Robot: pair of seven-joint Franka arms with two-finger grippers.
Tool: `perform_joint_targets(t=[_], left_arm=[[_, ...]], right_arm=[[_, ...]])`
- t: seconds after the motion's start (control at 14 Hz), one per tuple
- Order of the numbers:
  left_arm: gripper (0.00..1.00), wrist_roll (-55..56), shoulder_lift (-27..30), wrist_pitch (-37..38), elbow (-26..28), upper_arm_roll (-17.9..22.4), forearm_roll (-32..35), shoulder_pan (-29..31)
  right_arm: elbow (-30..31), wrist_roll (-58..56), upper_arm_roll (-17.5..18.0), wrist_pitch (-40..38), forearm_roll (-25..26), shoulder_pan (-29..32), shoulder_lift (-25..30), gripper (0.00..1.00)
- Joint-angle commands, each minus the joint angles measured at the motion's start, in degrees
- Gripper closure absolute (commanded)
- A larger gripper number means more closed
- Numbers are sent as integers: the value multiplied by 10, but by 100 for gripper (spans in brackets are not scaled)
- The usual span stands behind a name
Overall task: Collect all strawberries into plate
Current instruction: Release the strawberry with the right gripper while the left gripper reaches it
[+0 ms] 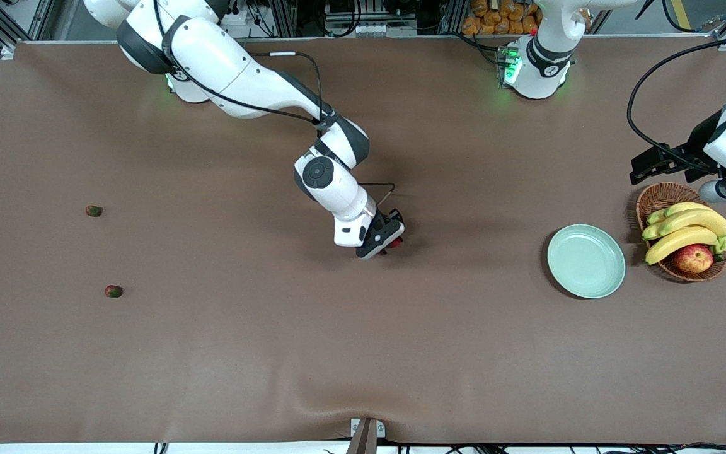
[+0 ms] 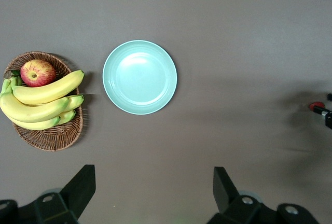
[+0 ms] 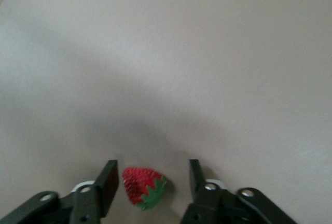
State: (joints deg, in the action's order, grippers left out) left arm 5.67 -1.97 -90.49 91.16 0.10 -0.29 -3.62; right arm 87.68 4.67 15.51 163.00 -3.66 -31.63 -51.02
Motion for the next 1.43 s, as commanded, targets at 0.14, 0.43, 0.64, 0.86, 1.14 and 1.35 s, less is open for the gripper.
perform_joint_targets(t=[0.14,0.43,0.64,0.86,1.14,1.35], left_arm=[[0,-1,-27,1,-26,0,-15,-16],[0,35,-58,-11,-42,0,-31,-67],[0,61,-80,-35,-42,1,-30,-110],[0,112,-115,-54,-42,1,-26,-154],[0,123,-162,-86,-43,1,-28,-190],[0,147,-204,-133,-42,1,-29,-222]], right_arm=[[-3,-18,-3,-121,-1,72,86,0],[-1,-74,-4,-243,-1,147,153,0],[-1,-140,-6,-356,-1,234,183,0],[11,-219,-6,-372,-1,333,178,0],[10,-296,-7,-369,18,446,167,0],[8,-293,-13,-365,81,480,152,0]])
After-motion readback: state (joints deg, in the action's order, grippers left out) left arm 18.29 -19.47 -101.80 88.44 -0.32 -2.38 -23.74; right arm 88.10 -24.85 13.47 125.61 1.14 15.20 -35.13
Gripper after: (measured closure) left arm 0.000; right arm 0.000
